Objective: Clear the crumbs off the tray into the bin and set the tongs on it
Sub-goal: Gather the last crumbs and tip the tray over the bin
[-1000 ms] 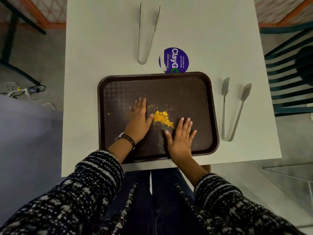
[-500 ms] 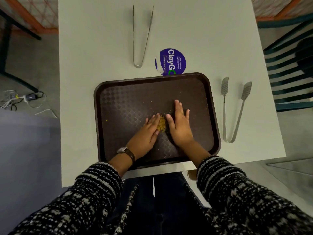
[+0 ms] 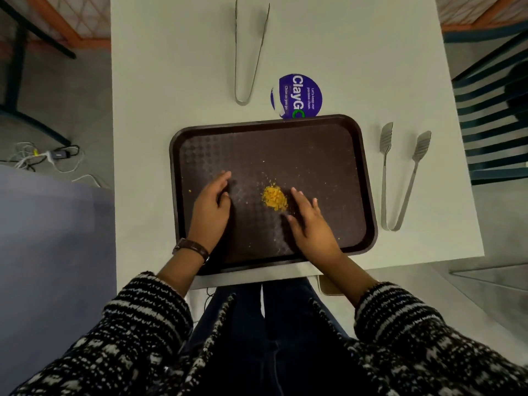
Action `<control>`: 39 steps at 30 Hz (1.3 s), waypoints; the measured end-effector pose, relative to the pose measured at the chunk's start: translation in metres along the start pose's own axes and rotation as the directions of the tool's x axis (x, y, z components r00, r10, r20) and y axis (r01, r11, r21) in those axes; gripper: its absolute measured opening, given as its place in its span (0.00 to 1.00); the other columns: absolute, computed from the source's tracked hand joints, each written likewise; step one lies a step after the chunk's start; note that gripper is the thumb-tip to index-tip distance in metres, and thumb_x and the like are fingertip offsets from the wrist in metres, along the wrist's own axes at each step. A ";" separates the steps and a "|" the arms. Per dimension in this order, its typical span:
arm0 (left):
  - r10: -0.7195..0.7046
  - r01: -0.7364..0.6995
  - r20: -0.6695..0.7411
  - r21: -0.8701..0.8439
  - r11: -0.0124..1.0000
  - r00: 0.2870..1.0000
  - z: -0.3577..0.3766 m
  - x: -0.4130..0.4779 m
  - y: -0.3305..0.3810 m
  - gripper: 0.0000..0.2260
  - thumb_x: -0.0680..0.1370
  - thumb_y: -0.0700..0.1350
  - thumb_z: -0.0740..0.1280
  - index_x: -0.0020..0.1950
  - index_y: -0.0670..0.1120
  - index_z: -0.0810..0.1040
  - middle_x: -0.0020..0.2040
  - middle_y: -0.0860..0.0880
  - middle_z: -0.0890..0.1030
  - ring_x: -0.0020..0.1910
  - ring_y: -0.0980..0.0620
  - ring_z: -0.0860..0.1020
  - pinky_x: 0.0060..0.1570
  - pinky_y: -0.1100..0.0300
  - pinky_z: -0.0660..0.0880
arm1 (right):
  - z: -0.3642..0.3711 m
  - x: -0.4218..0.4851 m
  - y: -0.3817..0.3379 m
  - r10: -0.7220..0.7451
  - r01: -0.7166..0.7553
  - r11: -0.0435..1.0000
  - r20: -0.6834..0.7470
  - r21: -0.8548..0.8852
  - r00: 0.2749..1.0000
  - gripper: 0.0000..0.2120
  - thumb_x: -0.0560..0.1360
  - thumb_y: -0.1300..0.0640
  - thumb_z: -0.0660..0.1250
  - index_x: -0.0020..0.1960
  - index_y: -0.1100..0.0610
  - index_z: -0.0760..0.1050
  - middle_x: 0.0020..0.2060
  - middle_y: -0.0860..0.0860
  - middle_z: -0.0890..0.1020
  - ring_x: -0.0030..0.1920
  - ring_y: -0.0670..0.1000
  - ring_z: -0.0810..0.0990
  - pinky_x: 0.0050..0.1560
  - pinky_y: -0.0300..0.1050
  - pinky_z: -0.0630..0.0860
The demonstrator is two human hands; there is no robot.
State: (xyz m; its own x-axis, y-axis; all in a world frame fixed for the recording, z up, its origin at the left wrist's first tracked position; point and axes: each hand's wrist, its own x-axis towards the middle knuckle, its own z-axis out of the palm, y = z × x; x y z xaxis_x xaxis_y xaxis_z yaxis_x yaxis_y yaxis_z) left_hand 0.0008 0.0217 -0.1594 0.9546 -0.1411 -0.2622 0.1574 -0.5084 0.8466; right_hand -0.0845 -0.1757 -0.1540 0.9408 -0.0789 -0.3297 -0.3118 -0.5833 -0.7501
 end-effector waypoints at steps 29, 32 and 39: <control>-0.229 0.257 -0.471 -0.004 0.966 0.852 -0.020 -0.160 -0.093 0.17 0.77 0.44 0.63 0.65 0.43 0.70 0.63 0.40 0.70 0.55 0.48 0.74 0.59 0.63 0.68 | 0.053 -0.193 0.101 -0.257 0.293 0.911 0.156 -0.290 0.954 0.15 0.70 0.69 0.66 0.49 0.54 0.83 0.71 0.60 0.67 0.74 0.57 0.51 0.69 0.67 0.39; -0.342 0.311 -0.495 -0.147 0.939 0.799 -0.002 -0.204 -0.103 0.17 0.77 0.46 0.63 0.64 0.44 0.69 0.63 0.41 0.72 0.57 0.48 0.75 0.59 0.62 0.69 | 0.047 -0.232 0.120 -0.293 0.343 0.893 0.205 -0.291 0.934 0.14 0.70 0.69 0.67 0.50 0.55 0.83 0.72 0.60 0.66 0.74 0.57 0.50 0.69 0.69 0.39; -0.623 0.515 -0.296 -0.368 0.774 0.724 0.051 -0.289 -0.122 0.24 0.78 0.56 0.58 0.64 0.39 0.72 0.63 0.40 0.76 0.62 0.42 0.74 0.60 0.54 0.72 | 0.026 -0.320 0.171 -0.296 0.356 0.857 0.210 -0.372 0.932 0.15 0.66 0.71 0.68 0.47 0.55 0.83 0.70 0.60 0.68 0.74 0.61 0.56 0.68 0.73 0.43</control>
State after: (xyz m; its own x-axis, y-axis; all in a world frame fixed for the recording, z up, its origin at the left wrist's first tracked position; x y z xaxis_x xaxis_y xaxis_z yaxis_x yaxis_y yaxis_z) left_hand -0.3070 0.0810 -0.2107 0.6679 0.4660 -0.5804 0.7069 -0.1532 0.6905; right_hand -0.4423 -0.2291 -0.1916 0.9410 0.2690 -0.2054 0.1175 -0.8286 -0.5474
